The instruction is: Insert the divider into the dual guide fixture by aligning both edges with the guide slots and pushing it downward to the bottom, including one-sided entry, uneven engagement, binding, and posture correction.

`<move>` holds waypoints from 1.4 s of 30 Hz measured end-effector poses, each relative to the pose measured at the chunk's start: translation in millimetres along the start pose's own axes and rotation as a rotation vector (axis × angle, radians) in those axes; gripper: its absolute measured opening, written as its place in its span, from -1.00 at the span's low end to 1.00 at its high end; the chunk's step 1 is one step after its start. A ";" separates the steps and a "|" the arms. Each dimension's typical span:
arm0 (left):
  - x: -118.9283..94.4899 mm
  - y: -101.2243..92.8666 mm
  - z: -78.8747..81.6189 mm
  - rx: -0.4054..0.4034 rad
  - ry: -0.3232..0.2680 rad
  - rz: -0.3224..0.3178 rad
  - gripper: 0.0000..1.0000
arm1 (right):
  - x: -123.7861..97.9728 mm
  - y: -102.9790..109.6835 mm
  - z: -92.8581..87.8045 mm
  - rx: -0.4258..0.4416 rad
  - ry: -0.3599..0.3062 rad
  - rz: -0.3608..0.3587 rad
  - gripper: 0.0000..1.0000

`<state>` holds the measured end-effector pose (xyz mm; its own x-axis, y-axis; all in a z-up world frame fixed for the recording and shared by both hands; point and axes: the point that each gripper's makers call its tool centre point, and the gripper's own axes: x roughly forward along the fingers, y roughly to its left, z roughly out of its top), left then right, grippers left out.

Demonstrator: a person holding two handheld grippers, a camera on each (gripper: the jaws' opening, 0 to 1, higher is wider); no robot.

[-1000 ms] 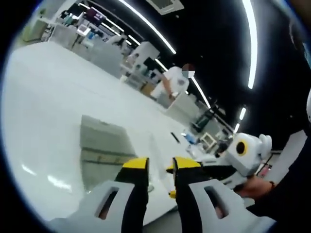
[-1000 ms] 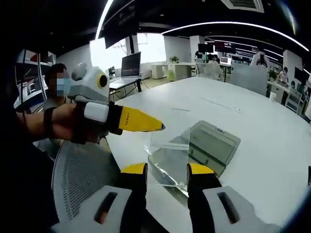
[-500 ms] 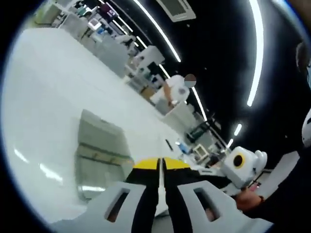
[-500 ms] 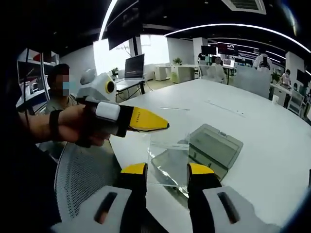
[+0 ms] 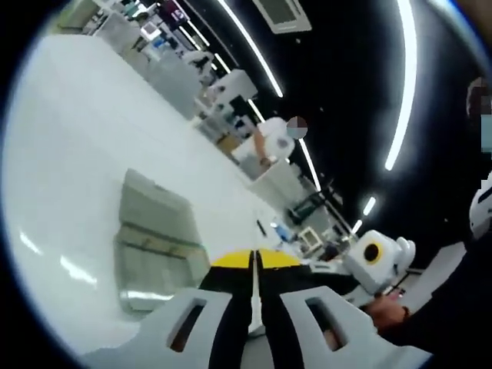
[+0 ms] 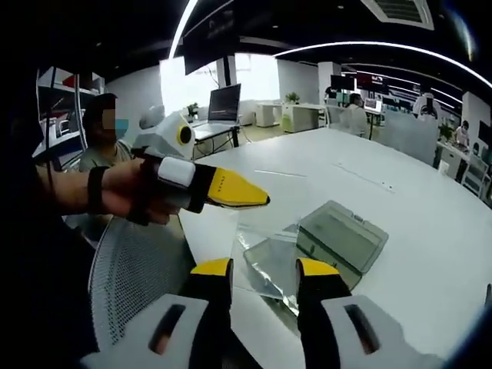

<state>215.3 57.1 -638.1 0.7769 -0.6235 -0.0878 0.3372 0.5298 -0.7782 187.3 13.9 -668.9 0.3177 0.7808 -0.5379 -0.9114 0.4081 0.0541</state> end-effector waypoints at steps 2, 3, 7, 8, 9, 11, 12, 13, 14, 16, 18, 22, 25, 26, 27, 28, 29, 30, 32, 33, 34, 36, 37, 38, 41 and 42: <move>-1.6 1.6 -1.0 0.010 0.009 0.009 -1.00 | -0.4 -0.2 1.0 0.011 -0.005 0.012 -0.41; -2.3 1.5 -1.3 0.015 0.014 0.009 -1.00 | -0.5 0.8 1.7 0.018 -0.008 0.022 -0.41; -4.2 -2.7 -3.0 0.023 0.027 -0.015 -1.00 | 0.7 0.2 1.0 0.018 0.004 0.032 -0.41; -4.4 -3.5 -3.5 0.023 0.029 -0.020 -1.00 | 0.8 0.0 1.3 0.022 0.002 0.037 -0.41; -4.8 -3.7 -4.2 0.023 0.033 -0.023 -1.00 | 0.8 1.6 3.7 0.039 -0.011 0.052 -0.41; -5.9 -3.1 -4.7 0.035 0.036 -0.020 -1.00 | -0.2 4.2 8.5 0.060 -0.036 0.073 -0.41; -6.2 -4.7 -4.9 0.040 0.038 -0.030 -1.00 | -0.4 5.6 9.4 0.070 -0.041 0.082 -0.41; -6.6 -7.0 -5.8 0.037 0.045 -0.042 -1.00 | -0.4 8.3 9.6 0.082 -0.043 0.103 -0.41; -7.0 -7.9 -6.2 0.041 0.048 -0.046 -1.00 | 0.0 10.9 11.2 0.128 -0.058 0.120 -0.41; -7.1 -8.9 -6.5 0.054 0.053 -0.049 -1.00 | -0.1 9.1 9.7 0.125 -0.055 0.120 -0.41; -7.6 -10.0 -6.1 0.052 0.052 -0.057 -1.00 | -0.4 11.0 11.6 0.165 -0.074 0.133 -0.40; -8.4 -13.1 -7.2 0.050 0.054 -0.073 -1.00 | -1.9 12.8 16.3 0.204 -0.105 0.151 -0.41; -8.4 -16.4 -9.7 0.043 0.061 -0.091 -1.00 | -2.3 12.8 18.3 0.229 -0.118 0.162 -0.41; -8.3 -17.5 -10.1 0.044 0.062 -0.097 -1.00 | -2.5 13.2 18.5 0.235 -0.120 0.164 -0.41; -8.4 -18.8 -10.9 0.044 0.065 -0.104 -1.00 | -2.8 14.2 18.4 0.243 -0.121 0.172 -0.40; -8.3 -20.2 -11.9 0.045 0.070 -0.112 -1.00 | -3.1 16.2 19.4 0.267 -0.131 0.187 -0.40; -8.1 -20.7 -12.4 0.047 0.071 -0.113 -1.00 | -3.3 15.8 19.2 0.284 -0.134 0.186 -0.39; -8.2 -21.4 -12.7 0.048 0.072 -0.115 -1.00 | -3.9 15.5 18.7 0.289 -0.137 0.188 -0.38; -9.0 -22.4 -12.7 0.047 0.069 -0.121 -1.00 | -4.6 16.2 18.8 0.297 -0.142 0.190 -0.38; -9.3 -21.8 -12.6 0.045 0.069 -0.119 -1.00 | -4.9 16.9 18.6 0.299 -0.141 0.193 -0.39; -9.7 -21.5 -12.1 0.045 0.066 -0.119 -1.00 | -5.4 19.4 19.1 0.313 -0.145 0.211 -0.41; -10.3 -23.0 -11.0 0.041 0.060 -0.135 -1.00 | -6.2 24.6 20.0 0.346 -0.151 0.251 -0.42; -11.0 -23.8 -9.0 0.036 0.049 -0.148 -1.00 | -6.9 27.8 23.0 0.375 -0.171 0.280 -0.43; -11.5 -24.0 -8.3 0.025 0.047 -0.155 -1.00 | -7.5 26.2 24.4 0.387 -0.186 0.279 -0.45; -13.1 -24.8 -6.1 0.016 0.039 -0.164 -1.00 | -11.3 27.0 30.5 0.436 -0.228 0.306 -0.47; -13.5 -25.3 -5.1 0.014 0.035 -0.167 -1.00 | -12.1 26.9 31.3 0.442 -0.235 0.312 -0.47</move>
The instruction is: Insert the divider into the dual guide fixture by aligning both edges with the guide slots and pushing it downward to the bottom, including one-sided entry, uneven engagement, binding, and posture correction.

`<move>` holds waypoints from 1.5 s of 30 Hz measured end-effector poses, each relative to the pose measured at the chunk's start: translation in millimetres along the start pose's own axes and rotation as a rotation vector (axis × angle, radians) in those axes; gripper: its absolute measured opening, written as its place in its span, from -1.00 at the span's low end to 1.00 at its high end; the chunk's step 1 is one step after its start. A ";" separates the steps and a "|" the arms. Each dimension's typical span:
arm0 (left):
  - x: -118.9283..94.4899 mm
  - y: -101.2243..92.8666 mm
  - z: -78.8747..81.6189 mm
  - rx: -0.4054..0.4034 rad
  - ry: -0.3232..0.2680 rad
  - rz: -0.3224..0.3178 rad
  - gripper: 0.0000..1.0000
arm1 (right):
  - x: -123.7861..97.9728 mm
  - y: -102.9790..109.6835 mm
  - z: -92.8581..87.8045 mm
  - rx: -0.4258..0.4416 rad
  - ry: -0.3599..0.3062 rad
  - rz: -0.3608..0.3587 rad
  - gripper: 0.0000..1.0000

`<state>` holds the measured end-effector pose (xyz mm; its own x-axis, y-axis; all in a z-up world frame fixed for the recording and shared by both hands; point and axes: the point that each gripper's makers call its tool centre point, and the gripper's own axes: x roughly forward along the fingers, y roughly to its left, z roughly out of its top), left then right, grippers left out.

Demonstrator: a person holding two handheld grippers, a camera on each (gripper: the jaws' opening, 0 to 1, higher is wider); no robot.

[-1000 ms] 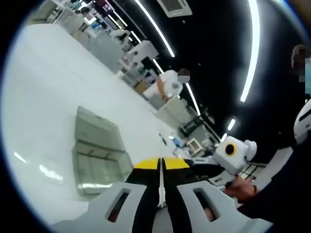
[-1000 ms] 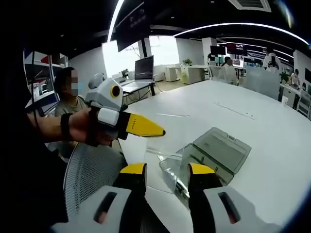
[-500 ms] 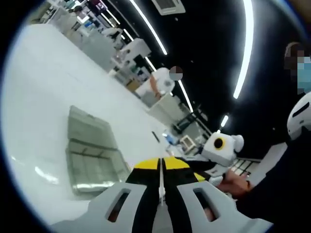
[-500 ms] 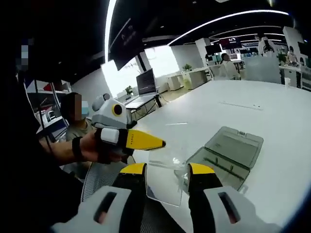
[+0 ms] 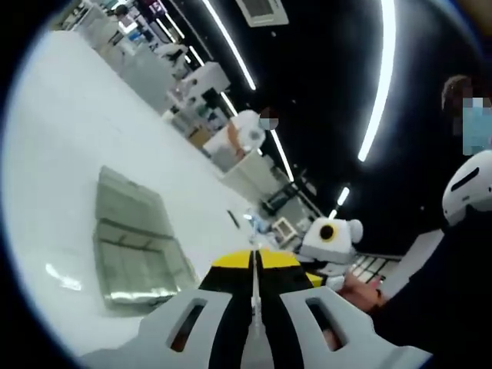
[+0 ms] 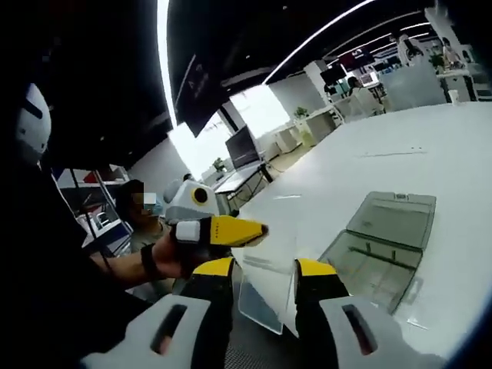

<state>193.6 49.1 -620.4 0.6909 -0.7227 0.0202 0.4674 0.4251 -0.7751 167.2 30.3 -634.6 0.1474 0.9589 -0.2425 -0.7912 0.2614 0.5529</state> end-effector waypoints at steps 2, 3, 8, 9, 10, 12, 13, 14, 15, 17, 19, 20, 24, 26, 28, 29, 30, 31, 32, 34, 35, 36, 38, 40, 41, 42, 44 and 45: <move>-0.8 -1.1 2.0 -0.014 -0.011 -0.007 -1.00 | -0.4 1.8 1.4 0.019 -0.010 0.016 -0.49; -1.1 -1.4 2.8 -0.018 -0.016 -0.012 -1.00 | -0.8 1.9 1.3 0.026 -0.008 0.019 -0.52; -1.9 -9.5 6.8 -0.023 -0.036 -0.059 -1.00 | -1.8 5.6 1.1 0.048 -0.016 0.053 -0.62; -1.2 -13.3 5.9 -0.028 -0.035 -0.066 -1.00 | -2.0 6.6 1.2 0.054 -0.019 0.060 -0.62; -1.0 -13.9 5.5 -0.029 -0.033 -0.067 -1.00 | -2.7 9.0 2.9 0.066 -0.034 0.077 -0.62; -1.2 -14.3 6.5 -0.031 -0.038 -0.075 -1.00 | -3.7 10.9 8.1 0.108 -0.069 0.093 -0.62; -1.5 -14.4 8.0 -0.037 -0.047 -0.081 -1.00 | -4.1 12.0 9.4 0.117 -0.078 0.105 -0.63; -2.0 -14.4 9.4 -0.048 -0.056 -0.088 -1.00 | -4.8 12.7 9.9 0.141 -0.081 0.120 -0.66; -2.2 -14.6 9.7 -0.050 -0.058 -0.091 -1.00 | -5.2 12.8 10.0 0.150 -0.081 0.126 -0.68; -2.9 -16.8 12.2 -0.053 -0.079 -0.104 -1.00 | -6.4 15.0 12.9 0.167 -0.094 0.146 -0.72; -3.7 -20.0 14.4 -0.075 -0.097 -0.129 -1.00 | -7.9 17.6 15.7 0.180 -0.108 0.166 -0.76; -4.3 -19.9 14.6 -0.084 -0.101 -0.132 -1.00 | -8.6 18.7 16.9 0.187 -0.113 0.174 -0.77; -3.5 -26.8 12.7 -0.094 -0.110 -0.143 -1.00 | -9.7 21.6 18.1 0.222 -0.123 0.204 -0.80; -1.0 -38.2 11.1 -0.098 -0.114 -0.149 -1.00 | -11.1 25.3 19.9 0.235 -0.133 0.228 -0.80; -1.8 -39.0 13.0 -0.107 -0.124 -0.160 -1.00 | -12.3 27.9 22.6 0.256 -0.144 0.247 -0.81; -2.7 -36.9 14.0 -0.111 -0.127 -0.162 -1.00 | -12.6 28.6 23.5 0.260 -0.147 0.252 -0.85; -3.4 -35.1 14.4 -0.115 -0.127 -0.164 -1.00 | -13.0 28.9 24.1 0.263 -0.147 0.254 -0.87; -3.8 -34.1 14.8 -0.117 -0.127 -0.166 -1.00 | -13.2 29.2 24.6 0.264 -0.147 0.256 -0.90; -4.1 -35.0 15.4 -0.120 -0.129 -0.177 -1.00 | -13.3 29.0 25.1 0.267 -0.147 0.258 -0.93; -5.1 -33.6 15.9 -0.121 -0.126 -0.186 -1.00 | -14.1 29.9 25.9 0.280 -0.147 0.270 -0.95; -5.6 -32.4 16.1 -0.123 -0.124 -0.190 -1.00 | -14.5 30.6 25.9 0.284 -0.145 0.276 -0.96; -5.7 -32.0 15.8 -0.123 -0.119 -0.193 -1.00 | -14.9 31.5 25.5 0.282 -0.140 0.279 -0.96; -5.9 -31.9 15.6 -0.123 -0.115 -0.198 -1.00 | -15.6 32.9 25.0 0.279 -0.133 0.288 -0.96; -5.9 -32.6 14.7 -0.124 -0.108 -0.207 -1.00 | -16.2 33.7 24.7 0.285 -0.128 0.297 -0.95; -6.1 -32.5 14.4 -0.125 -0.105 -0.211 -1.00 | -16.3 33.8 24.0 0.286 -0.123 0.298 -0.96; -6.3 -32.7 13.9 -0.124 -0.102 -0.216 -1.00 | -16.5 33.3 22.0 0.291 -0.112 0.297 -0.97; -6.3 -32.4 13.5 -0.124 -0.099 -0.218 -1.00 | -16.2 31.9 22.2 0.290 -0.122 0.285 -0.97; -6.7 -34.9 12.7 -0.128 -0.090 -0.233 -1.00 | -17.0 35.8 21.1 0.310 -0.113 0.306 -0.98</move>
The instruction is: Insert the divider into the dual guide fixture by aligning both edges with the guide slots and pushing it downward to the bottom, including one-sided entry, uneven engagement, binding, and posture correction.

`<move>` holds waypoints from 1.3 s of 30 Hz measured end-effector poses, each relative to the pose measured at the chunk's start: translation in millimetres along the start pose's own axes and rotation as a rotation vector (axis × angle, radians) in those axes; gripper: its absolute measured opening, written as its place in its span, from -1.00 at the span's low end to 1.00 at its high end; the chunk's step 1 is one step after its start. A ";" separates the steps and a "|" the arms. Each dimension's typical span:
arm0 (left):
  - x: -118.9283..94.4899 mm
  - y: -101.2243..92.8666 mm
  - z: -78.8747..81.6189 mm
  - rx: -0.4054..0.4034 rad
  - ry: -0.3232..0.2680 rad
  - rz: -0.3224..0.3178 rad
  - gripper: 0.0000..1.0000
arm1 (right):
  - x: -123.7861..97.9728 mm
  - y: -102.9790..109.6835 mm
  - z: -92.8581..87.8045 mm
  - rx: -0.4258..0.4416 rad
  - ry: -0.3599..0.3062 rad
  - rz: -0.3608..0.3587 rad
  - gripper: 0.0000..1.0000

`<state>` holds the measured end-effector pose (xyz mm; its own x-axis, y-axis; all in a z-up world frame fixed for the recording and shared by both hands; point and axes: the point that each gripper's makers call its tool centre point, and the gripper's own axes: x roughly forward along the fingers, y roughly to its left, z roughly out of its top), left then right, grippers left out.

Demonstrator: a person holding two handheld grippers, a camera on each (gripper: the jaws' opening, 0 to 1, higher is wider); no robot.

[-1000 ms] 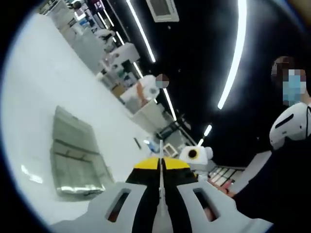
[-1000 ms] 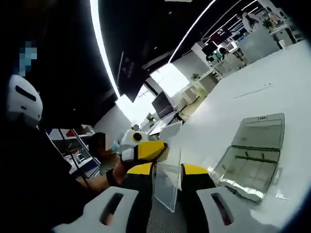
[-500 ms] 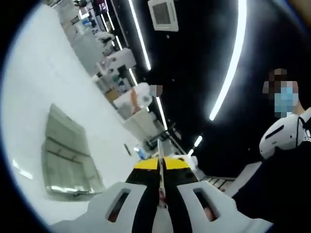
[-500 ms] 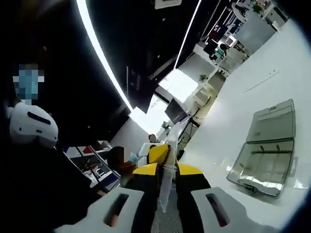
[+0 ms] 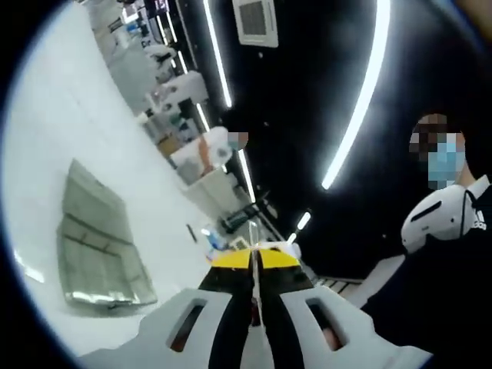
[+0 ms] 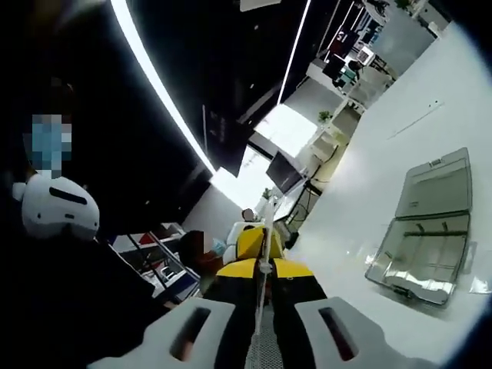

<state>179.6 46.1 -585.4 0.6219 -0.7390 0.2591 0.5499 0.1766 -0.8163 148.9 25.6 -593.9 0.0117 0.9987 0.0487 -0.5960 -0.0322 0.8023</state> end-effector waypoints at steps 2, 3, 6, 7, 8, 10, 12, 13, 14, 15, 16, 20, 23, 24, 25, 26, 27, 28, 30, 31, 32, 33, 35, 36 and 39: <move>-0.4 -1.6 0.4 0.003 0.002 -0.011 -1.00 | -0.1 1.4 0.2 0.007 -0.004 0.010 -0.98; -0.6 -2.6 0.1 0.002 0.009 -0.020 -1.00 | -0.3 1.7 -0.9 0.011 0.004 0.012 -0.98; -0.1 -5.4 -2.1 -0.001 0.029 -0.034 -1.00 | 0.1 3.9 -3.5 0.011 0.025 0.026 -0.98; 0.4 -6.5 -3.0 0.006 0.037 -0.036 -1.00 | 0.1 5.0 -5.0 0.015 0.036 0.035 -0.98; 0.9 -8.3 -4.6 0.009 0.048 -0.041 -1.00 | 0.3 6.3 -7.1 0.016 0.050 0.042 -0.98; 2.7 -9.2 -6.4 0.018 0.061 -0.043 -1.00 | 1.2 5.8 -9.8 0.002 0.067 0.038 -0.98; 3.2 -7.7 -5.4 0.020 0.054 -0.035 -1.00 | 1.4 4.5 -8.2 -0.013 0.054 0.023 -0.99; 3.2 -8.1 -5.3 0.020 0.055 -0.038 -1.00 | 1.0 4.6 -8.2 -0.010 0.054 0.023 -0.99; 3.1 -7.7 -3.8 0.023 0.047 -0.040 -1.00 | 1.1 4.3 -6.8 -0.002 0.046 0.020 -0.99; 3.1 -7.4 -3.2 0.022 0.043 -0.040 -1.00 | 1.3 4.1 -6.2 0.003 0.044 0.018 -0.99; 3.1 -7.1 -2.9 0.021 0.039 -0.038 -1.00 | 1.4 3.7 -5.6 0.003 0.042 0.012 -1.00; 2.7 -6.5 -0.7 0.016 0.012 -0.040 -1.00 | 2.4 2.8 -2.9 0.023 0.025 0.005 -1.00; 3.2 -8.6 0.3 0.007 0.003 -0.046 -1.00 | 3.0 3.1 -1.9 0.033 0.021 0.010 -1.00; 2.6 -8.3 0.8 0.008 0.001 -0.047 -1.00 | 3.1 3.3 -1.7 0.039 0.023 0.012 -1.00; 2.4 -8.2 1.1 0.010 0.000 -0.047 -1.00 | 3.6 3.3 -1.3 0.044 0.024 0.012 -1.00; -0.1 -4.5 2.7 0.010 -0.003 -0.046 -1.00 | 4.0 3.3 -0.9 0.048 0.026 0.011 -1.00; -0.9 -3.1 3.2 0.009 -0.006 -0.045 -1.00 | 4.2 3.2 -0.7 0.046 0.027 0.009 -1.00; -3.3 0.7 4.6 0.009 -0.011 -0.045 -1.00 | 4.4 2.8 -0.4 0.043 0.026 0.007 -1.00; -5.0 3.5 5.5 0.006 -0.018 -0.045 -1.00 | 4.7 2.7 -0.1 0.048 0.025 0.003 -1.00; -5.4 4.3 6.1 0.009 -0.023 -0.044 -1.00 | 5.0 3.1 0.8 0.025 0.019 -0.009 -1.00; -3.7 1.5 5.7 0.032 -0.030 -0.041 -1.00 | 5.1 3.4 0.5 0.020 0.019 -0.014 -1.00; -3.3 1.3 5.8 0.051 -0.033 -0.036 -1.00 | 4.6 2.7 0.7 0.035 0.018 -0.021 -1.00; -3.4 2.4 5.6 0.061 -0.029 -0.030 -0.99 | 4.4 2.4 0.9 0.043 0.019 -0.031 -1.00; -3.1 2.8 5.4 0.070 -0.028 -0.027 -0.99 | 4.5 2.8 1.0 0.043 0.022 -0.040 -1.00; -2.1 6.0 5.7 0.101 -0.028 -0.002 -0.94 | 4.4 0.6 2.0 0.037 0.032 -0.067 -1.00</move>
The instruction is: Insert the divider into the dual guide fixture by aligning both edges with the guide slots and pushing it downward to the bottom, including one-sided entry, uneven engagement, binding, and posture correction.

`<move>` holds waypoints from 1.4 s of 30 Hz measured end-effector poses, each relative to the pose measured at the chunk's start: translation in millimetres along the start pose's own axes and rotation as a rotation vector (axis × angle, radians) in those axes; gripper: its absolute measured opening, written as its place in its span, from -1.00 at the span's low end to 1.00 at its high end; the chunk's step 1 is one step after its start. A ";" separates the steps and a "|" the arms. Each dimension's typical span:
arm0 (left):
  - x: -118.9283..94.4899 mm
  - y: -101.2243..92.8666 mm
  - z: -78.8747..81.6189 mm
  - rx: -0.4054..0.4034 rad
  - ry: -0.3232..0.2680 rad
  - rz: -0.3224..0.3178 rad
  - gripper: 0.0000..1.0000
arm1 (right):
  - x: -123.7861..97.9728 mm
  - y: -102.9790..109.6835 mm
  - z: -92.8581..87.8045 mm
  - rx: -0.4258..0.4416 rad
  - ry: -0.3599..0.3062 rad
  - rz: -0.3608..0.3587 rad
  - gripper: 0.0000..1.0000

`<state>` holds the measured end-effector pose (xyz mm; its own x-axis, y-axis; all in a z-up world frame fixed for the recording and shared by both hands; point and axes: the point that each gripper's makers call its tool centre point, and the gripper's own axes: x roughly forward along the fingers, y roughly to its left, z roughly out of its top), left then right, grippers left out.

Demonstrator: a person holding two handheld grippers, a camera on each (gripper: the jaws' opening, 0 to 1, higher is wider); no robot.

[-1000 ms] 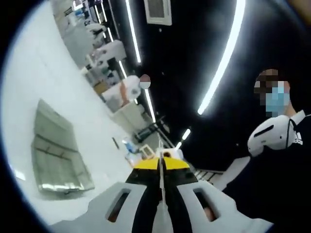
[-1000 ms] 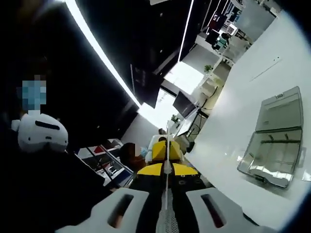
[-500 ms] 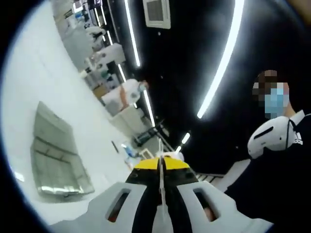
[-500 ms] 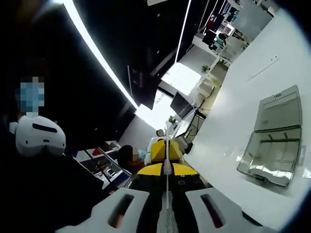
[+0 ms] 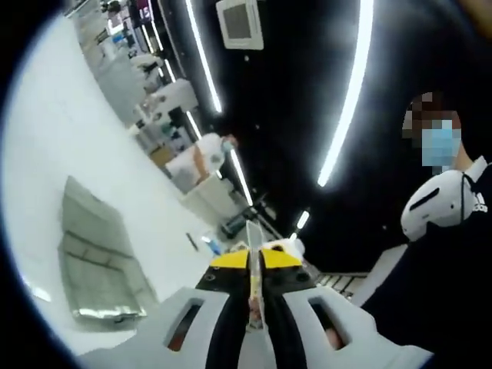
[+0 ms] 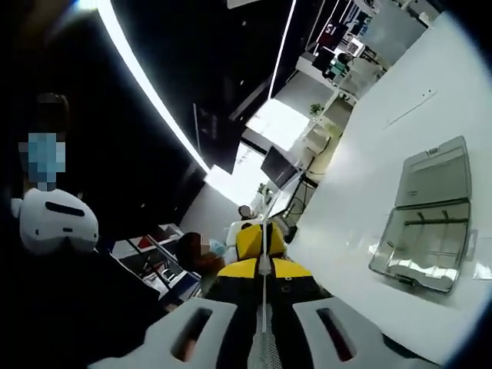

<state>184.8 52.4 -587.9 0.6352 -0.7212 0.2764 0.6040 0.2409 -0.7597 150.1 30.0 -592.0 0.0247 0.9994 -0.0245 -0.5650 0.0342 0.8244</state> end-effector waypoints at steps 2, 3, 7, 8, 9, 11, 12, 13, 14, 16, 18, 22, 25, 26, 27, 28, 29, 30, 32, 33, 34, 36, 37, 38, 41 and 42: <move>-0.6 6.9 3.0 0.025 -0.011 0.032 -0.80 | -1.4 0.6 2.4 0.000 -0.001 0.002 -1.00; -0.4 8.6 4.3 0.034 -0.019 0.044 -0.73 | -2.6 2.2 6.6 0.005 -0.018 0.006 -1.00; -4.5 10.1 6.0 0.049 -0.025 0.053 -0.65 | -4.3 -2.7 10.5 -0.004 -0.014 -0.041 -1.00; -6.0 12.3 7.7 0.063 -0.033 0.069 -0.61 | -4.4 -2.3 10.5 -0.005 -0.010 -0.045 -1.00; -8.6 14.5 9.9 0.083 -0.042 0.089 -0.53 | -4.6 -4.6 10.4 -0.014 -0.007 -0.063 -1.00; -12.7 11.9 12.0 0.092 -0.051 0.091 -0.45 | -4.1 -6.5 8.1 -0.008 0.007 -0.071 -1.00; -13.9 8.6 13.1 0.098 -0.054 0.088 -0.46 | -3.0 -9.3 7.1 -0.009 0.010 -0.092 -1.00; -14.3 3.7 14.2 0.103 -0.055 0.089 -0.47 | -2.2 -9.3 6.4 -0.008 0.013 -0.095 -1.00; -15.6 2.5 14.8 0.108 -0.056 0.093 -0.47 | -1.0 -9.1 5.1 -0.010 0.018 -0.099 -1.00; -18.4 2.0 15.6 0.121 -0.053 0.103 -0.47 | -0.7 -12.0 3.9 -0.006 0.022 -0.121 -1.00; -21.4 2.1 15.5 0.140 -0.043 0.121 -0.47 | -0.6 -13.2 3.7 -0.002 0.019 -0.131 -1.00; -27.1 -1.6 16.1 0.185 -0.029 0.150 -0.43 | 0.1 -18.3 2.3 0.015 0.017 -0.158 -1.00; -31.6 -0.9 15.2 0.221 -0.020 0.171 -0.38 | 1.5 -24.4 -2.3 0.035 0.035 -0.191 -1.00; -32.9 -0.6 15.0 0.227 -0.019 0.179 -0.36 | 2.0 -26.2 -2.7 0.046 0.037 -0.205 -1.00; -34.5 0.3 15.3 0.233 -0.023 0.187 -0.33 | 2.4 -28.2 -3.3 0.074 0.041 -0.216 -1.00; -35.0 0.1 15.3 0.235 -0.026 0.188 -0.31 | 2.4 -30.0 -2.3 0.092 0.036 -0.227 -1.00; -35.4 0.9 15.2 0.235 -0.025 0.187 -0.29 | 2.6 -31.4 -0.1 0.095 0.025 -0.234 -1.00; -35.6 1.7 14.5 0.237 -0.019 0.188 -0.28 | 2.1 -32.8 1.6 0.108 0.020 -0.245 -1.00; -37.3 5.1 13.3 0.245 -0.007 0.192 -0.27 | 1.5 -37.8 5.9 0.103 0.000 -0.276 -1.00; -38.1 7.0 13.3 0.245 -0.005 0.196 -0.26 | 1.2 -39.4 6.7 0.102 -0.001 -0.285 -1.00; -38.7 8.4 13.4 0.245 -0.004 0.200 -0.25 | 1.2 -40.4 7.1 0.099 0.004 -0.297 -1.00; -39.6 10.6 14.5 0.257 -0.003 0.206 -0.20 | 0.1 -43.2 11.5 0.074 -0.008 -0.314 -1.00; -40.2 12.1 15.1 0.262 -0.001 0.208 -0.18 | 0.0 -43.8 12.7 0.073 -0.009 -0.317 -1.00; -40.2 13.6 15.7 0.268 0.002 0.211 -0.17 | -1.0 -45.8 15.3 0.057 -0.017 -0.332 -1.00; -39.8 17.4 14.9 0.287 0.018 0.215 -0.15 | -3.9 -52.5 19.0 0.065 -0.031 -0.364 -1.00; -39.4 18.0 14.1 0.296 0.024 0.219 -0.13 | -5.0 -54.6 19.3 0.080 -0.029 -0.371 -1.00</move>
<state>177.4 94.4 -604.2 0.7554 -0.6459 0.1099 0.5707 0.5662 -0.5948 196.8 23.0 -626.0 0.2392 0.9186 -0.3147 -0.4472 0.3919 0.8040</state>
